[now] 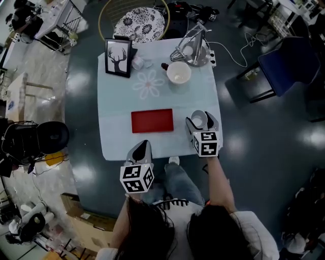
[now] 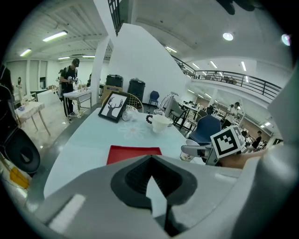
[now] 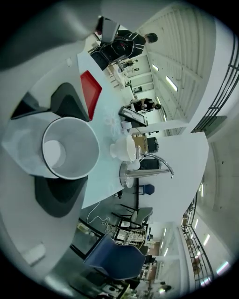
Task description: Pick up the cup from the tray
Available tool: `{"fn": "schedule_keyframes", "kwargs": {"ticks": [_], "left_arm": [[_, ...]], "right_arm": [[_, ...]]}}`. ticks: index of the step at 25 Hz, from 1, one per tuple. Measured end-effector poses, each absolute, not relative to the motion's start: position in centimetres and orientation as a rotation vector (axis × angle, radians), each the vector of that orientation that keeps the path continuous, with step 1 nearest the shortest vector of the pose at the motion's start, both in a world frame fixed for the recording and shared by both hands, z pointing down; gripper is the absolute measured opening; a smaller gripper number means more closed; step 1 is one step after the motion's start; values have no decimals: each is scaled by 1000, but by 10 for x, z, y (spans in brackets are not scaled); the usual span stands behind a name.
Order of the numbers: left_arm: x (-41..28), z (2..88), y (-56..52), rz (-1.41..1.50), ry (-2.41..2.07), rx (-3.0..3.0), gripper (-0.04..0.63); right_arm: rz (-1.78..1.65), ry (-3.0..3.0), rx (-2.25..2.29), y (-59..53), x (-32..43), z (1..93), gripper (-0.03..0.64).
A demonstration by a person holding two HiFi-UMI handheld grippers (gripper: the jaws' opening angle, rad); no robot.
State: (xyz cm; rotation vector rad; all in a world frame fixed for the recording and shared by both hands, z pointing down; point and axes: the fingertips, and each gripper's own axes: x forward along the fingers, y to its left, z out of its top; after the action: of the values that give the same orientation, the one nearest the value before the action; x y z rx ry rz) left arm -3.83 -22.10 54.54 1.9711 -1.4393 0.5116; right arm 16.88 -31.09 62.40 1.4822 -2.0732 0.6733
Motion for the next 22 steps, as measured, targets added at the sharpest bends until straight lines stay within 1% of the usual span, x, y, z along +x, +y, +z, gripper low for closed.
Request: {"fn": "schedule_keyframes", "kwargs": {"ticks": [4,10,15,22], "left_arm": [[-39,545,-219,527,-1443,1975,2],[-38,542,-216,531,-1439,1993,2],[-28,524,-229,463,-1441,2045,2],[-11,495,-234,404,-1413,2155,2]], "right_arm": [[683,-2065,1470,-306,171,635,394],[664,-2127,1510,-314,166,609,472],[567,-2193,1534,-315,161,569,488],[476,-2280,1551,-300,149,507,492]]}}
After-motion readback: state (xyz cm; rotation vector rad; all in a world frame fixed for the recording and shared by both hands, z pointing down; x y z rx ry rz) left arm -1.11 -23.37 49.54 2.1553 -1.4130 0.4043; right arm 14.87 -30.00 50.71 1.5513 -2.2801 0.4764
